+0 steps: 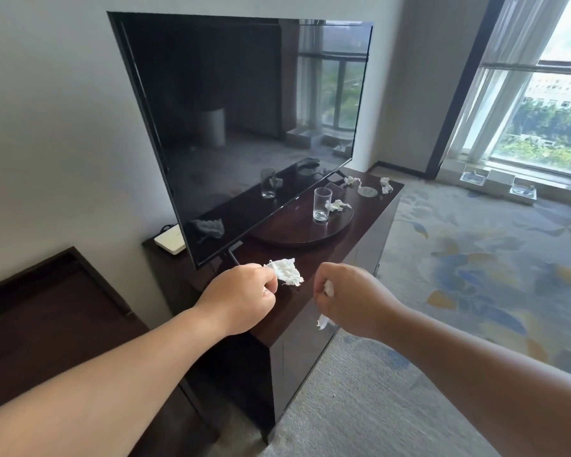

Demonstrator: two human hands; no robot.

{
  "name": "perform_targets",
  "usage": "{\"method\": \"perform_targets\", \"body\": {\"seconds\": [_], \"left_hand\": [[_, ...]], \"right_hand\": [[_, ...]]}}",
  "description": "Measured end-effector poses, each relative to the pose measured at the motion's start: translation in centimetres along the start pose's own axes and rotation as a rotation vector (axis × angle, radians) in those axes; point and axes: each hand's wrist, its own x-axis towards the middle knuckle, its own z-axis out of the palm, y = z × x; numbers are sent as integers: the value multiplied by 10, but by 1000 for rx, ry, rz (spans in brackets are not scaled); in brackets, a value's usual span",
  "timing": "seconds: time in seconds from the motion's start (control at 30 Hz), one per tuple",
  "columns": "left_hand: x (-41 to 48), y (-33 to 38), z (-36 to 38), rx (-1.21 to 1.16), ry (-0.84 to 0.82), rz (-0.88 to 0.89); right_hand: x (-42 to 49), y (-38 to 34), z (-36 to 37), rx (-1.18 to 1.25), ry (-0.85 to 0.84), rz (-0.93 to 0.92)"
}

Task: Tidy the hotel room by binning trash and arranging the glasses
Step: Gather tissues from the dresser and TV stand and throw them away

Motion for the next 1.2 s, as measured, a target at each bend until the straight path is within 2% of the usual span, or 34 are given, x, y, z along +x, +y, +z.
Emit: {"method": "perform_targets", "body": {"seconds": [0.23,0.73,1.2], "left_hand": [[38,-5,18,4,-19,-1],[176,-72,66,-89,-148,2],[216,-97,144,-2,-310,-95]], "right_hand": [[27,22,2,3,-16,28],[144,64,22,-23,-42,149],[200,119,58,8,-161,174]]}}
